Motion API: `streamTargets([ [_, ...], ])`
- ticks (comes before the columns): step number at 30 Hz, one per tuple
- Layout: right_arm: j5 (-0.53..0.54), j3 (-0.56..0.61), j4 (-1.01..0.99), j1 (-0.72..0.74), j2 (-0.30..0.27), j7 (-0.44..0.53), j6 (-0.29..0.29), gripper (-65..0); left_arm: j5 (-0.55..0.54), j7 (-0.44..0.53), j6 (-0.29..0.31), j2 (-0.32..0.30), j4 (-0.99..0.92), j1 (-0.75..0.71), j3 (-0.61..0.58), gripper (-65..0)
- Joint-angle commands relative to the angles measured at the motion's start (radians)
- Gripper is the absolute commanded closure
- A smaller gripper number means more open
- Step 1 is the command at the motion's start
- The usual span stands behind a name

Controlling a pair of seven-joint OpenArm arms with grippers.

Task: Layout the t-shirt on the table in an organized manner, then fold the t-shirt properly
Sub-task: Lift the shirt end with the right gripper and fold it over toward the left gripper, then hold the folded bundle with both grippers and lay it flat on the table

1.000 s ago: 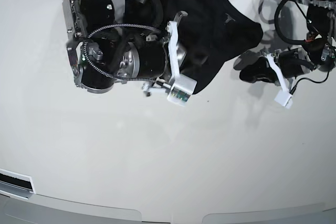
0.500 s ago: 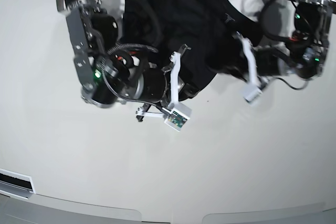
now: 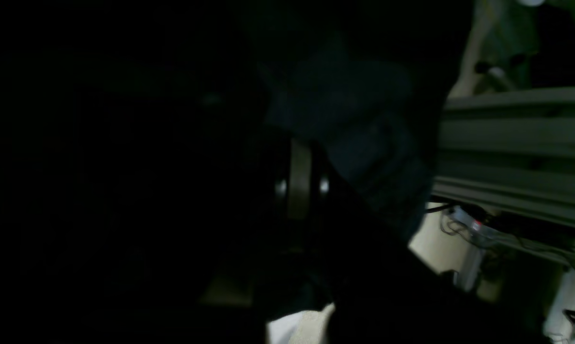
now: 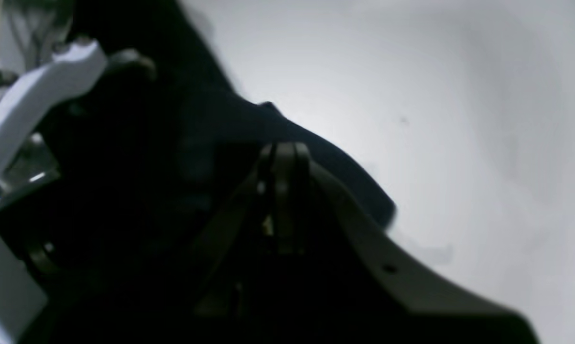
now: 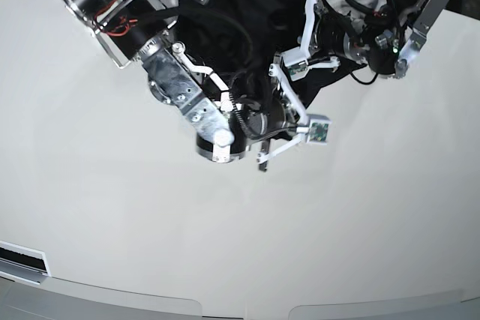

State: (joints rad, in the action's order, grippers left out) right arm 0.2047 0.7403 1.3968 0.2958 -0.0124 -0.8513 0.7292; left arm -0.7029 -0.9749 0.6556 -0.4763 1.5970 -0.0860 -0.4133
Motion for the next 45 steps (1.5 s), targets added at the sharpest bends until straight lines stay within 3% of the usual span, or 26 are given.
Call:
streamTargets([
  [1, -0.034, 0.001, -0.002, 0.038, 0.015, 0.029, -0.057, 0.0, -0.010, 0.033, 0.043, 0.008, 0.019, -0.009, -0.010, 0.0],
  [2, -0.048, 0.003, -0.013, 0.047, 0.015, 0.033, -0.083, 0.0, 0.006, 0.042, 0.043, 0.008, 0.019, -0.020, -0.010, 0.0],
  [4, -0.054, 0.005, -0.025, 0.052, 0.014, 0.042, -0.076, 0.0, 0.015, 0.064, 0.043, 0.008, 0.019, -0.031, -0.003, 0.0],
  [8, -0.154, 0.005, -0.025, 0.072, 0.012, 0.074, -0.204, 0.0, 0.010, 0.065, 0.043, 0.008, 0.019, -0.037, -0.003, 0.0],
  [11, -0.161, 0.005, -0.025, 0.105, -0.001, 0.074, -0.229, 0.0, 0.002, 0.065, 0.043, 0.013, 0.020, -0.051, -0.003, 0.0],
  [18, -0.153, 0.004, -0.025, 0.154, -0.095, 0.074, -0.232, 0.0, -0.004, 0.061, 0.043, 0.013, 0.020, -0.082, -0.003, 0.0],
  [23, -0.084, 0.004, -0.025, 0.152, -0.170, 0.070, -0.132, 0.0, -0.005, 0.086, 0.043, 0.013, 0.022, -0.082, 0.002, 0.0],
  [28, -0.005, 0.004, -0.025, 0.145, -0.207, 0.071, -0.122, 0.0, 0.009, 0.085, 0.043, 0.013, 0.022, -0.082, 0.002, 0.0],
  [33, 0.009, 0.005, -0.025, 0.145, -0.176, 0.074, -0.097, 0.0, 0.017, 0.086, 0.043, 0.014, 0.022, -0.082, 0.001, 0.0],
  [41, 0.005, 0.005, -0.025, 0.145, -0.055, 0.034, -0.062, 0.0, 0.019, 0.090, 0.043, 0.014, 0.018, -0.083, 0.001, 0.0],
  [45, 0.005, 0.005, -0.025, 0.145, -0.050, 0.024, -0.061, 0.0, 0.025, 0.084, 0.043, 0.014, -0.005, -0.086, 0.001, 0.0],
])
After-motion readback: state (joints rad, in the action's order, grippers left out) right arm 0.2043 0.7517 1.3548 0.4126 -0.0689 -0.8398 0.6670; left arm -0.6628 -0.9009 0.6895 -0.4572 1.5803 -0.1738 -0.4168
